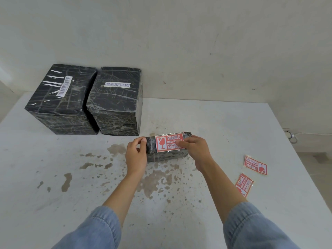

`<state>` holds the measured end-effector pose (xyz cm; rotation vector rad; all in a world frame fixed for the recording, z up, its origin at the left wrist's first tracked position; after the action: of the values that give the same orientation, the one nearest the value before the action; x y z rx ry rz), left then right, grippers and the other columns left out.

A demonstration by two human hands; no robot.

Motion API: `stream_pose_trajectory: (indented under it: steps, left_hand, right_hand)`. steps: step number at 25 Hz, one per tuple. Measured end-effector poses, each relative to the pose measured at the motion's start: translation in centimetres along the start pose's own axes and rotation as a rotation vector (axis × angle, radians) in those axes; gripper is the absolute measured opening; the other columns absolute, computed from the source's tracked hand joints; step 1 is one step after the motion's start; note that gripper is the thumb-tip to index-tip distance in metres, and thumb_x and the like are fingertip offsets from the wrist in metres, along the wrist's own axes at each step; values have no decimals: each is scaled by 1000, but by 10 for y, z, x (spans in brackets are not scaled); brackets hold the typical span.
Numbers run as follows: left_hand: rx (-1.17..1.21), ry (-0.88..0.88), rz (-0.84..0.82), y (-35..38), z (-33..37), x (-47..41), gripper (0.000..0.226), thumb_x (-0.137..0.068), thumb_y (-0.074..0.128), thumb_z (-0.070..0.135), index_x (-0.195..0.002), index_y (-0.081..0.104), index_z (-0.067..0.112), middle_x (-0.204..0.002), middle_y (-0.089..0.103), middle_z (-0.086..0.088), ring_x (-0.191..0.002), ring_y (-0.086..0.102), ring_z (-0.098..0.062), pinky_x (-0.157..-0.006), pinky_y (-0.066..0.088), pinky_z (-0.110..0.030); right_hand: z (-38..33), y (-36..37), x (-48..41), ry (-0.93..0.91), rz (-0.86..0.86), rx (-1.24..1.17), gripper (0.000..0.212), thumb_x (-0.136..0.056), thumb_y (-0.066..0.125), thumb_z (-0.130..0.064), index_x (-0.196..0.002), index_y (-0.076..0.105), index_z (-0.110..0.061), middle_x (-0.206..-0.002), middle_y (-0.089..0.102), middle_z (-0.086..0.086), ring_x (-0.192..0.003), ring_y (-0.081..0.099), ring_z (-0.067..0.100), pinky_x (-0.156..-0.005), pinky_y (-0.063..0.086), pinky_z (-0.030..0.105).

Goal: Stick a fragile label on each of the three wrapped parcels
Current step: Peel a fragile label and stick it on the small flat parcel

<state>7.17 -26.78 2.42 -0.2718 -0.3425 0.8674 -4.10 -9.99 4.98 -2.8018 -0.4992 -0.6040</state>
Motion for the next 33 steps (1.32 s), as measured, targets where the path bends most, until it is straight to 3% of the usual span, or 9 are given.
stream_pose_trajectory:
  steps: [9, 11, 15, 20, 25, 27, 33]
  left_hand:
    - [-1, 14, -7, 1, 0, -1, 33, -96, 42, 32, -117, 59, 14, -123, 55, -9, -96, 51, -13, -81, 41, -25]
    - [0, 17, -4, 1, -2, -1, 32, -96, 42, 32, -116, 59, 15, -123, 55, -8, -96, 51, -12, -82, 42, -26]
    - [-1, 10, 0, 1, -2, -2, 32, -96, 41, 33, -116, 59, 15, -123, 54, -9, -96, 52, -13, -86, 45, -29]
    - [98, -52, -14, 4, 4, 9, 34, -89, 50, 45, -111, 58, 20, -117, 51, -1, -93, 52, -8, -79, 41, -21]
    - [-22, -20, 53, 12, 10, 15, 62, -66, 72, 55, -113, 52, 20, -112, 44, 5, -107, 47, -13, -83, 41, -26]
    - [-63, -2, 79, 15, 9, 14, 66, -64, 74, 55, -114, 51, 18, -114, 45, 3, -110, 47, -16, -86, 44, -30]
    - [-85, 12, 98, 18, 4, 12, 67, -65, 73, 55, -115, 51, 16, -116, 47, -2, -111, 48, -21, -87, 47, -35]
  right_hand:
    - [-2, 1, -3, 29, 31, 25, 14, -78, 74, -8, -66, 68, -9, -100, 68, 9, -74, 64, 14, -61, 45, 23]
    - [-1, 1, -4, 27, 41, 30, 11, -79, 74, -9, -69, 68, -7, -102, 69, 10, -75, 65, 16, -63, 48, 25]
    - [2, 2, -7, 28, 65, 48, 10, -79, 73, -11, -69, 70, -10, -106, 70, 10, -86, 68, 22, -80, 55, 34]
    - [7, 2, -10, 29, 71, 38, 14, -79, 73, -10, -83, 72, 3, -110, 67, 10, -86, 68, 22, -67, 52, 24]
    - [15, 4, -15, 2, 109, 54, 12, -74, 76, -13, -70, 73, -2, -121, 60, 13, -96, 68, 26, -88, 55, 44]
    - [17, 5, -15, 0, 116, 77, 11, -73, 77, -16, -67, 74, -7, -123, 58, 13, -98, 67, 25, -90, 55, 46]
    - [21, 4, -19, -2, 128, 106, 16, -74, 76, -16, -72, 73, -1, -122, 58, 11, -100, 65, 24, -88, 55, 45]
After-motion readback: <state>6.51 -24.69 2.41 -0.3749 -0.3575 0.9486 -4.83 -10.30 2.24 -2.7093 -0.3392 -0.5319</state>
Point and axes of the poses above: each hand's wrist, its own x-axis away from the middle knuckle, its own y-axis out of the palm, z = x × y, the point moved 5 cm from there along -x, towards the middle knuckle
